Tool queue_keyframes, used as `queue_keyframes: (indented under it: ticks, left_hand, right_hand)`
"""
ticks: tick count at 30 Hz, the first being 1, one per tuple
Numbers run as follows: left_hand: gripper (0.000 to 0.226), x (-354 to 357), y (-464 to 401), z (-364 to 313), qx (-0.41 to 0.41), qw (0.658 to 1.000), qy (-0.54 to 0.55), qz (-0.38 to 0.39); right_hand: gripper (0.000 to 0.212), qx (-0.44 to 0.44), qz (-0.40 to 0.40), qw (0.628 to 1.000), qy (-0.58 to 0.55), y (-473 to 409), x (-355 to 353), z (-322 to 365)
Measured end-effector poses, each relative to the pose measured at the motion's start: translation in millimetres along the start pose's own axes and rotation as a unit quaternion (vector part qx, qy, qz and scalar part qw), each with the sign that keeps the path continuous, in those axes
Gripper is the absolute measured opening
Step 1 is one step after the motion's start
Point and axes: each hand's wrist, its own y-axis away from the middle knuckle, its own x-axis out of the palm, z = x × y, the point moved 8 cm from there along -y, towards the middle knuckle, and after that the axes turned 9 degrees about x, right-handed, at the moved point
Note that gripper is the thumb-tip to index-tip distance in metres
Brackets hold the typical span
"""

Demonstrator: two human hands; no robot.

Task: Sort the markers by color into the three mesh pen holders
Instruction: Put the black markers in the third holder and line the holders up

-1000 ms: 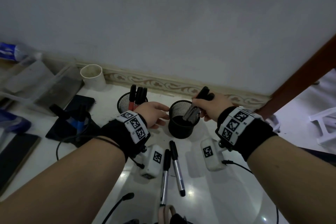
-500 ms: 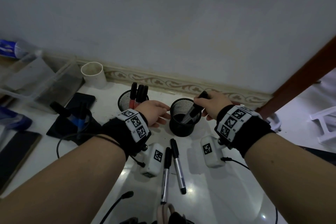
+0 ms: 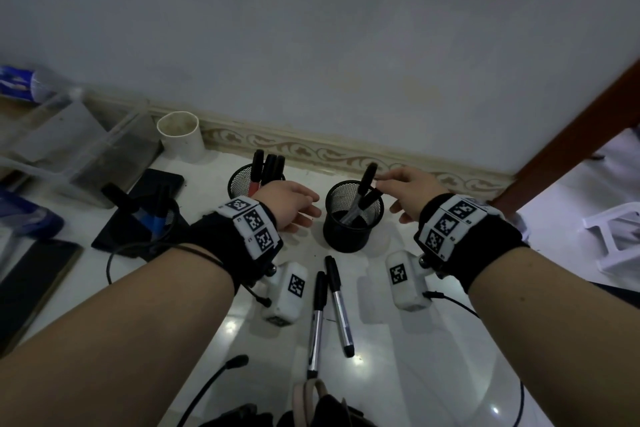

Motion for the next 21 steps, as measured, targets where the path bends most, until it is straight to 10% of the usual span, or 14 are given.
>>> queue_keyframes:
  ticks: [21]
  left_hand:
    - [0.014, -28, 36, 31, -0.025, 1.000, 0.003, -0.007]
  right_hand:
    - [0.009, 0.108, 0.040, 0.993, 0.007, 40, 46, -63]
